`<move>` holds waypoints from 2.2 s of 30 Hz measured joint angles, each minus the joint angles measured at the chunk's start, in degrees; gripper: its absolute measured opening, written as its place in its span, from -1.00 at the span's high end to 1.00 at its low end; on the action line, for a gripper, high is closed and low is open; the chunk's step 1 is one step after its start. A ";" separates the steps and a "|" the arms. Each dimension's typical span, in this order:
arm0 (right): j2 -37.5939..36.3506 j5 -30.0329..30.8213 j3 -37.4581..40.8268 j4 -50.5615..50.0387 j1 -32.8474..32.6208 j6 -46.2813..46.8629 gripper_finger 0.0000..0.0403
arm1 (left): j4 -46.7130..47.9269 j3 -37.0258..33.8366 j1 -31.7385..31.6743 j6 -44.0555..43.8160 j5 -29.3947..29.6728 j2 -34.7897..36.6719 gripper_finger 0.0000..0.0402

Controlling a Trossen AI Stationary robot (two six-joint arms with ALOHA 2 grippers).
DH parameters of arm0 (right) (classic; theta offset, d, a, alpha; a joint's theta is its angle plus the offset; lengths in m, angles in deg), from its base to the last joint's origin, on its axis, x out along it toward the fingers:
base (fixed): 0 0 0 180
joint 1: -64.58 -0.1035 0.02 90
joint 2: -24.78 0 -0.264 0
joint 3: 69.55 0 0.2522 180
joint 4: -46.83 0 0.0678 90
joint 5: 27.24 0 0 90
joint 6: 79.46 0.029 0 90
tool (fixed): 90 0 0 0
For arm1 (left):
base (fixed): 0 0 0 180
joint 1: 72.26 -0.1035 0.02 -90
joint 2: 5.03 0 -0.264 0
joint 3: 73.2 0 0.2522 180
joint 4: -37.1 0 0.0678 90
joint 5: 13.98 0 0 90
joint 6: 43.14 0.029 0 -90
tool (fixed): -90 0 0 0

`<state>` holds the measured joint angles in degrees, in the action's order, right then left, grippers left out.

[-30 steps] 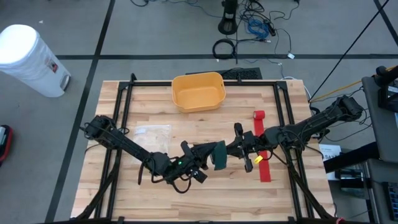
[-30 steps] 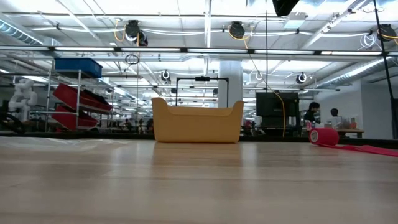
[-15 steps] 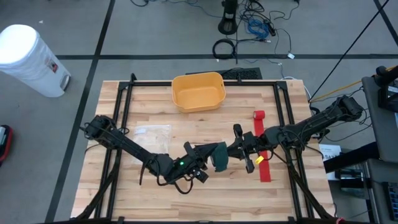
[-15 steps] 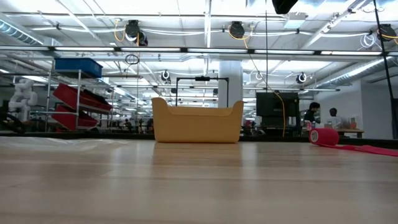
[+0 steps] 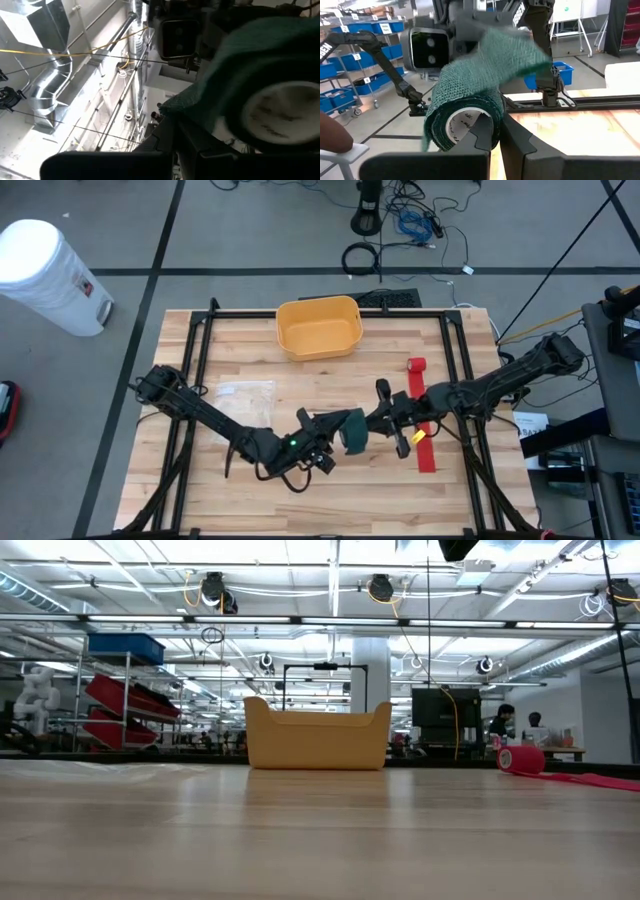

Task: Roll bandage
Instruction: Roll the green bandage

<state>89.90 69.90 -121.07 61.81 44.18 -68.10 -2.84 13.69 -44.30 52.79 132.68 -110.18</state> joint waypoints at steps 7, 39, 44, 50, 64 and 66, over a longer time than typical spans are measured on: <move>-1.93 -0.02 0.00 -0.32 -1.62 0.02 0.95 | 0.92 0.00 0.02 -3.80 0.03 0.04 0.77; -4.69 0.39 -0.02 -5.01 -1.85 0.44 0.95 | 11.61 0.00 9.25 -13.88 4.59 6.73 0.14; -4.69 3.41 -0.02 -5.02 -1.77 0.24 0.95 | 22.42 -0.02 9.23 -17.57 -4.87 6.67 0.14; -4.69 4.38 -0.02 -4.88 -1.67 0.02 0.95 | 23.26 -0.02 8.43 -14.49 -9.99 5.54 0.14; -4.69 5.07 -0.02 -4.69 -1.63 -0.51 0.94 | 20.69 -0.02 4.65 -14.02 -18.62 2.38 0.14; -4.69 5.05 -0.02 -4.70 -1.35 -0.66 0.94 | 20.66 -0.02 4.69 -13.14 -18.64 2.38 0.11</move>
<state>85.20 74.95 -121.09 57.12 42.83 -68.76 17.83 13.66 -39.61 39.65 114.04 -107.79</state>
